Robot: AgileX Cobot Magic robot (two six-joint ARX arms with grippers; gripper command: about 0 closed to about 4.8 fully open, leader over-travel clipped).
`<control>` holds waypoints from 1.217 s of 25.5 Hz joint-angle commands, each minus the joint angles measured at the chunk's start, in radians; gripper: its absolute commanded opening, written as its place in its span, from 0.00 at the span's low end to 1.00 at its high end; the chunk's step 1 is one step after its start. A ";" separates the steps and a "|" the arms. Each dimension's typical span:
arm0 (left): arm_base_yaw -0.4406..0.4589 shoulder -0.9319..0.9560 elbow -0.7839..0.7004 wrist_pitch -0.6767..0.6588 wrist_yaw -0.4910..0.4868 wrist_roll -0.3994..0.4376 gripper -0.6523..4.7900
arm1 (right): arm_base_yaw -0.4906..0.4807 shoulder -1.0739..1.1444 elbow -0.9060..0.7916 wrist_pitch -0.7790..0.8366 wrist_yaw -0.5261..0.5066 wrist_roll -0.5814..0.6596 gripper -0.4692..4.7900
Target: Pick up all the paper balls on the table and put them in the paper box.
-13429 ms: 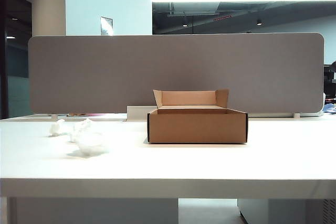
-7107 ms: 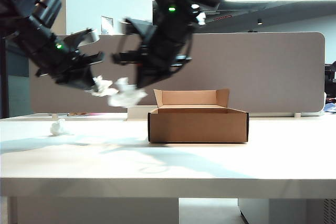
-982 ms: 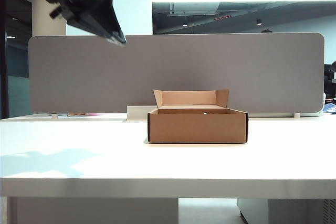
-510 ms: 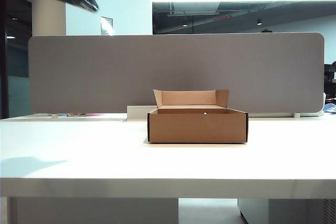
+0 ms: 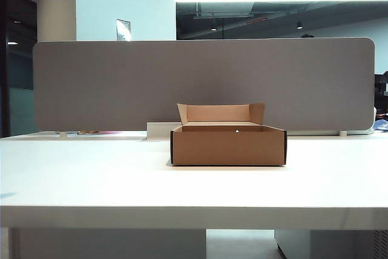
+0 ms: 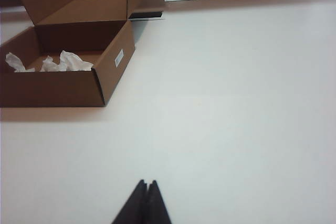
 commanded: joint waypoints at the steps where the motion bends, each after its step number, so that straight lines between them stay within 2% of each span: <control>1: 0.000 -0.057 -0.014 -0.021 -0.055 0.000 0.11 | 0.000 -0.002 -0.006 0.012 0.002 -0.017 0.08; 4: 0.000 -0.127 -0.076 -0.010 -0.069 -0.010 0.11 | 0.000 -0.002 -0.006 0.005 -0.001 -0.016 0.08; 10: 0.000 -0.358 -0.323 0.073 -0.137 -0.130 0.11 | 0.002 -0.002 -0.006 0.002 -0.008 -0.013 0.08; 13: 0.000 -0.469 -0.417 0.086 -0.188 -0.158 0.11 | 0.002 -0.002 -0.006 -0.014 -0.010 0.000 0.08; 15: -0.001 -0.570 -0.479 0.164 -0.189 -0.213 0.11 | 0.000 -0.002 -0.006 -0.012 -0.003 -0.002 0.08; 16: -0.001 -0.595 -0.494 0.183 -0.205 -0.225 0.11 | 0.000 -0.002 -0.006 -0.011 -0.004 -0.002 0.08; 18: 0.000 -0.677 -0.525 0.182 -0.297 -0.269 0.11 | 0.003 -0.001 -0.006 -0.011 -0.003 -0.002 0.08; 22: -0.001 -0.757 -0.589 0.170 -0.331 -0.277 0.11 | 0.001 -0.001 -0.006 -0.011 -0.004 -0.002 0.08; 31: -0.002 -0.753 -0.731 0.199 -0.331 -0.287 0.11 | 0.001 -0.002 -0.006 -0.013 -0.004 -0.002 0.08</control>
